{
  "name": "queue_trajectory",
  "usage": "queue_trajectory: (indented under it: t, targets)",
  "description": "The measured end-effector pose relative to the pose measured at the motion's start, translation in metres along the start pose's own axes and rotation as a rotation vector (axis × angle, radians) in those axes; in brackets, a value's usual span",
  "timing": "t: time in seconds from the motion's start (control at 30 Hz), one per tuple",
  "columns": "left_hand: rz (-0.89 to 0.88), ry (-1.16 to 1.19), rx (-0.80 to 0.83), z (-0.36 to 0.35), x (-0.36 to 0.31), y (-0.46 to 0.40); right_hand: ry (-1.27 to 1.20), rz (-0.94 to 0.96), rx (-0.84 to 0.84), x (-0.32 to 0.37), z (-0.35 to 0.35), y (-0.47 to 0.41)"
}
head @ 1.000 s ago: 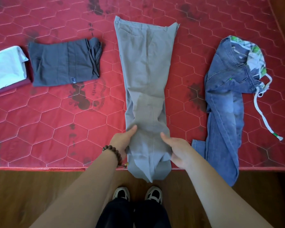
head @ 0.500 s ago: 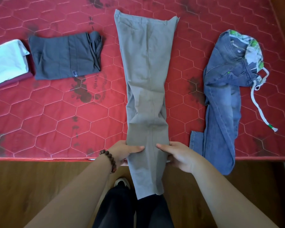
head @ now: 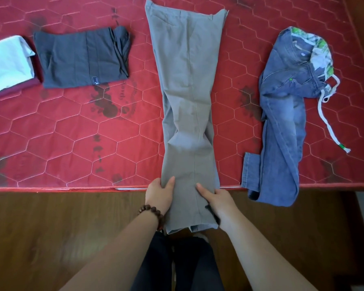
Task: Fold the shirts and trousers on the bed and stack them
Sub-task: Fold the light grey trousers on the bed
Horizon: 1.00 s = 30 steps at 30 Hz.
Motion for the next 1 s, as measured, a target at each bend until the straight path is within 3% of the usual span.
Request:
queue_trajectory:
  t: [0.07,0.17,0.3,0.43,0.57,0.7,0.83,1.0]
  targets:
    - [0.101,0.117,0.113,-0.01,0.015,0.006,-0.044,0.015,0.053,-0.008,-0.002,0.003]
    - [0.187,0.212,0.206,-0.023,0.031,0.016,-0.067,0.093,-0.034,-0.012,0.007,0.006]
    - [0.177,0.197,0.127,-0.03,0.04,0.026,0.155,0.313,-0.22,-0.008,0.024,0.012]
    - [0.075,0.176,0.034,-0.03,0.035,0.035,0.206,0.391,-0.297,-0.008,0.04,0.009]
    - [0.043,0.154,-0.085,-0.026,0.041,0.04,0.145,0.361,-0.295,-0.022,0.051,0.005]
    - [0.128,-0.09,-0.223,-0.017,0.076,0.036,0.282,0.233,-0.25,-0.051,0.061,-0.016]
    - [0.178,-0.094,-0.227,-0.018,0.082,0.031,0.432,0.075,-0.145,-0.077,0.068,-0.04]
    - [0.091,0.019,-0.2,-0.029,0.045,0.006,0.422,0.127,-0.17,-0.048,0.073,-0.061]
Point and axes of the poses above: each hand's wrist, its own y-axis away from the middle knuckle, its own z-axis out of the back of the hand, x = y × z, the point moved 9 cm from there along -y, towards the middle knuckle, and after that the axes turned 8 degrees about -x, right-handed, at the moved point
